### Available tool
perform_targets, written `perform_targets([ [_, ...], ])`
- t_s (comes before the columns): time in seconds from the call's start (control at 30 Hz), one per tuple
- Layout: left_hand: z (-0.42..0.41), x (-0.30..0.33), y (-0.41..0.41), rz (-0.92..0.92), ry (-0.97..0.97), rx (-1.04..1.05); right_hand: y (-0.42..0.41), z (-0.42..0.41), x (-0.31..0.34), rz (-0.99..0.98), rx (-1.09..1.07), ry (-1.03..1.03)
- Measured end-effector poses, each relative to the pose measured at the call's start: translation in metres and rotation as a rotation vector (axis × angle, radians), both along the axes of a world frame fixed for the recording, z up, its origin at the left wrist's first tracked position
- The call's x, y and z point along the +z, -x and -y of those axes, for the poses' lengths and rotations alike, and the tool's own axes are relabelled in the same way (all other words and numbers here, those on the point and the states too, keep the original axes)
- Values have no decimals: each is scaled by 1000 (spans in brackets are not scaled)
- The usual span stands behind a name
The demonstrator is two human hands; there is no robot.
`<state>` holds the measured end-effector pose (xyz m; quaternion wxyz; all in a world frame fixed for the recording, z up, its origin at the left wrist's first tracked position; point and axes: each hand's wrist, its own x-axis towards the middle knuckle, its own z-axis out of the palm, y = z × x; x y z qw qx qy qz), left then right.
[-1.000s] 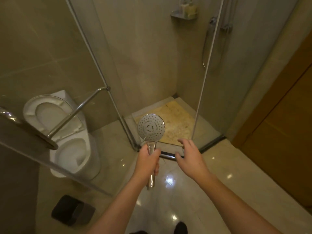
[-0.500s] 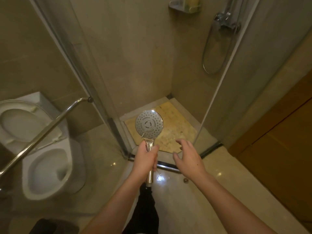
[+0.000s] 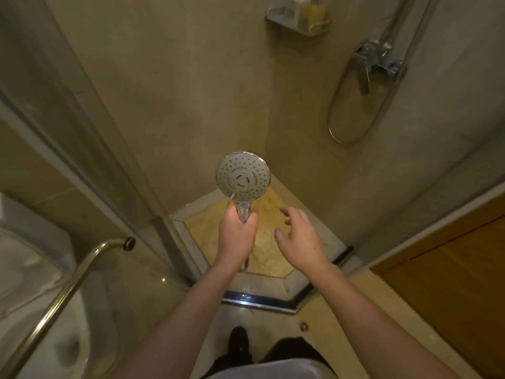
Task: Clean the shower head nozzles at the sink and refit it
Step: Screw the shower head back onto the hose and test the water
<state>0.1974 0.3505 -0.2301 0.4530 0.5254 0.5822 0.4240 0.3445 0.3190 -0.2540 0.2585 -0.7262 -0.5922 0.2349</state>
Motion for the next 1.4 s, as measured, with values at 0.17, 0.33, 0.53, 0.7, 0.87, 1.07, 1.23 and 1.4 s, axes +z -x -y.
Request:
perform_targets([
  [0.17,-62,-2,2,26,39,-26,-2,-59,8,-9,-29,-64],
  [0.33,-115,2,-11,40,28,-53,-17,-111,17,-14,-90,-136],
  [0.53,-190,4,-45,36,0,-103,-44,-199,26,-38,-117,-188],
  [0.7,-262,11,-105,94,35,-103,-88,-296,30,-84,-163,-273],
  [0.87,-331,12,-160,72,3,-149,-145,-363,28,-60,-182,-236],
  [1.07,-421,20,-228,22,44,-179,-216,-427,37,-97,-201,-203],
  [1.23,-466,37,-285,32,37,-274,-269,-449,53,-69,-275,-277],
  [1.4,-503,73,-337,107,-72,-431,-325,-457,88,-34,-365,-362],
])
